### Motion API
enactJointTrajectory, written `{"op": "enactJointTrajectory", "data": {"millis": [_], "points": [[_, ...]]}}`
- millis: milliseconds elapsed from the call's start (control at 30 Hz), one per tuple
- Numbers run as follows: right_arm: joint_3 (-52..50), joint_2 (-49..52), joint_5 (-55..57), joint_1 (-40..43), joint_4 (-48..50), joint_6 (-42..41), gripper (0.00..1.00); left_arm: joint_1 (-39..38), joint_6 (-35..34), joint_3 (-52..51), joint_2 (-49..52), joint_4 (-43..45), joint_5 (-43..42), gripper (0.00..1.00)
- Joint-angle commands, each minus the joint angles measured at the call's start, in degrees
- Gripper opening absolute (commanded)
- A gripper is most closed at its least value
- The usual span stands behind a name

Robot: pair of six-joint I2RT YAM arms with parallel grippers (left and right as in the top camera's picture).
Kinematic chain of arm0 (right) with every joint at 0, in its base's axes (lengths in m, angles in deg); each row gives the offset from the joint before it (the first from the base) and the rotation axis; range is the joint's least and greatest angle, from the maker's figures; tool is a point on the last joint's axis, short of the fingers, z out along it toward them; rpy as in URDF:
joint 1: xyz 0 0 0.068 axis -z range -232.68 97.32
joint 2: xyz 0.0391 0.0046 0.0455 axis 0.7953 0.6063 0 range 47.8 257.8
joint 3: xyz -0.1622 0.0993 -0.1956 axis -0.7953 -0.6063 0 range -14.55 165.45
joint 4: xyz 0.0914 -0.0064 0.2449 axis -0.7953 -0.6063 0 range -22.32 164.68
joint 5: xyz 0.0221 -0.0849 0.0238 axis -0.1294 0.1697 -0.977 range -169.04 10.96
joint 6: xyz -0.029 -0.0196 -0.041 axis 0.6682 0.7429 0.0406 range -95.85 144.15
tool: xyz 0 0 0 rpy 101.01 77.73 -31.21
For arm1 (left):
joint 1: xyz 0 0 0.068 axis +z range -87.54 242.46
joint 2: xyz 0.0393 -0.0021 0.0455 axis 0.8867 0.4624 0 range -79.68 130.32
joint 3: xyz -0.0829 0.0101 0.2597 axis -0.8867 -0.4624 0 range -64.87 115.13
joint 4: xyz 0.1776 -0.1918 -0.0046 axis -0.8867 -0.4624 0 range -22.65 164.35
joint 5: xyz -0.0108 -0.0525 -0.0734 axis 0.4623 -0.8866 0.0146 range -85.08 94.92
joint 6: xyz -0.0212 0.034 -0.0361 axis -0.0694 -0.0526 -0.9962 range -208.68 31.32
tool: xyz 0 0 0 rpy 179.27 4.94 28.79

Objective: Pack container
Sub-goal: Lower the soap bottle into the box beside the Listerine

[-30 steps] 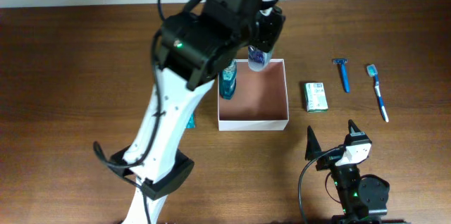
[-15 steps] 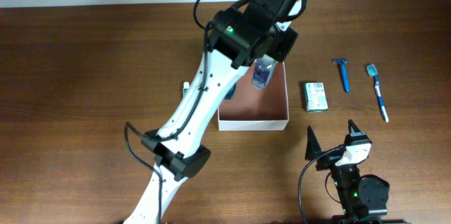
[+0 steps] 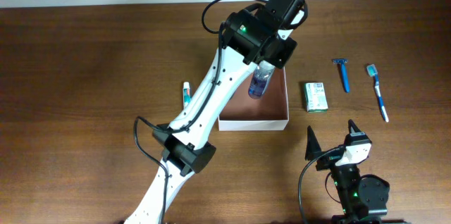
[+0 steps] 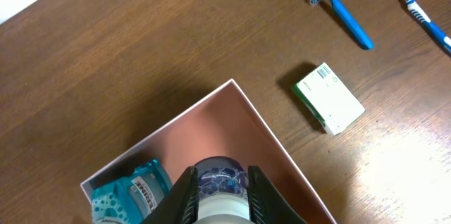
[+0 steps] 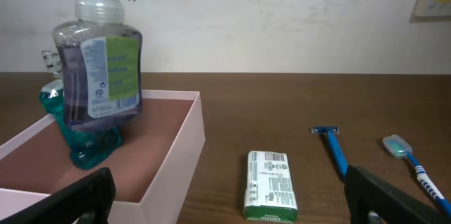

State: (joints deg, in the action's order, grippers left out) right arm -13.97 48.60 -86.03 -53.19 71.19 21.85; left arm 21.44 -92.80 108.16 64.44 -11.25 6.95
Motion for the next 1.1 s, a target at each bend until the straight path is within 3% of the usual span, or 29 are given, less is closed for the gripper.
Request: {"op": "enactJointTrajectory", "data": {"millis": [0,600,1067], "points": [[-0.3,-0.6,-0.1,0.2,-0.4,0.4,0.99,0.5,-0.2,0.5,0.8,1.4,1.0,0.07],[-0.3,-0.6,-0.1,0.2,-0.4,0.4,0.99,3.8,-0.2,0.5,5.0,-0.4,1.0,0.08],[-0.3,-0.6,-0.1,0.2,-0.4,0.4,0.99,4.9,-0.2,0.5,5.2,-0.2,0.8,0.17]]}}
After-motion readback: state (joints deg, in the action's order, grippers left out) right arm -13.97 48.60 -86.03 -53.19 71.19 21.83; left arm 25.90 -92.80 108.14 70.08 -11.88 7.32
